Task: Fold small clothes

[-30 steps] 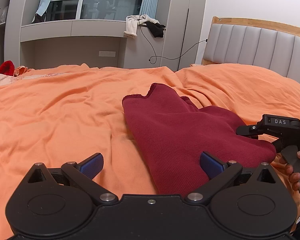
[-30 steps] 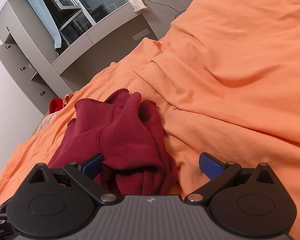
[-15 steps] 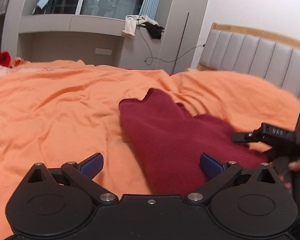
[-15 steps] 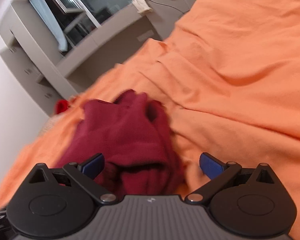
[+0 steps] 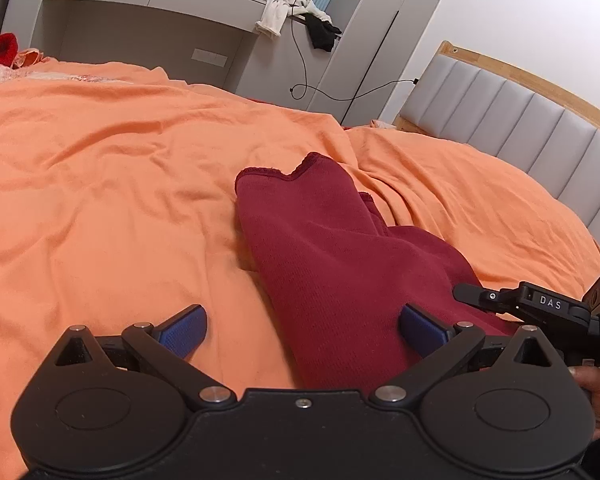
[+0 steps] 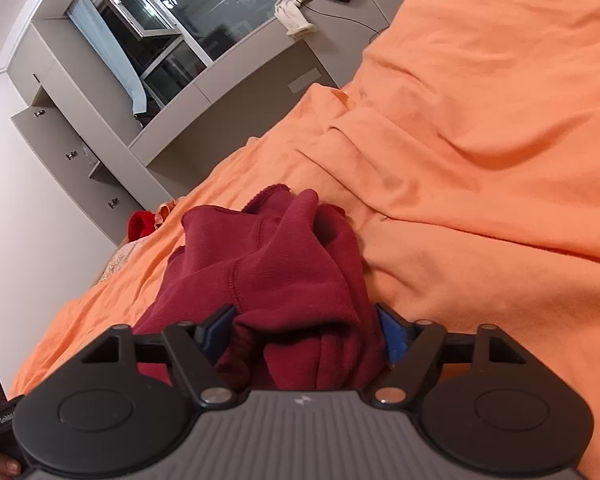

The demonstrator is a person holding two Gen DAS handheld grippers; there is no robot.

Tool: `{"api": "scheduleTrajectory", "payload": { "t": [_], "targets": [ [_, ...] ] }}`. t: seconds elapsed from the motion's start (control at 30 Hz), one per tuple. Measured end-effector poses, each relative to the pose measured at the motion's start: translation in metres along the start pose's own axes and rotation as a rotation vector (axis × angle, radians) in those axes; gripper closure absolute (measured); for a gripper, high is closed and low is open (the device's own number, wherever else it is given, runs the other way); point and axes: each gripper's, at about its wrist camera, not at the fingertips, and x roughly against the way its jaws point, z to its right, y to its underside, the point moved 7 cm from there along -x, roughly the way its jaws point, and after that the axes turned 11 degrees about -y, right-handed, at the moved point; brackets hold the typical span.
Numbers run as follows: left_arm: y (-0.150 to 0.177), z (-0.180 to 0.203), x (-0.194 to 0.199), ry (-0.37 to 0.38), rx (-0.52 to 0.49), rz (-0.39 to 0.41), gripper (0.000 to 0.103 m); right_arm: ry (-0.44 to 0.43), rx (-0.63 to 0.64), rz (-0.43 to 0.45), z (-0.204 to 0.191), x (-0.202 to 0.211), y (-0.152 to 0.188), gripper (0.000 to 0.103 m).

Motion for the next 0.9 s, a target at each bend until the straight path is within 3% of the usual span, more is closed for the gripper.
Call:
{"api": "scheduleTrajectory", "payload": {
  "t": [0.17, 0.4, 0.53, 0.67, 0.9],
  "targets": [
    [0.004, 0.001, 0.001, 0.003, 0.002, 0.0, 0.0, 0.016, 0.101, 0.01, -0.013, 0.002, 0.0, 0.042],
    [0.008, 0.0, 0.005, -0.012, 0.001, 0.021, 0.0, 0.129, 0.369, -0.006, -0.038, 0.0, 0.007, 0.04],
    [0.003, 0.001, 0.008, 0.001, 0.008, 0.032, 0.0, 0.095, 0.258, -0.013, -0.028, 0.002, 0.003, 0.032],
    [-0.009, 0.003, 0.003, 0.064, 0.028, 0.026, 0.0, 0.074, 0.169, -0.022, -0.014, 0.002, 0.002, 0.028],
    [-0.003, -0.001, -0.034, 0.115, 0.07, -0.112, 0.0, 0.028, 0.056, -0.028, -0.004, -0.003, 0.003, 0.025]
  ]
}}
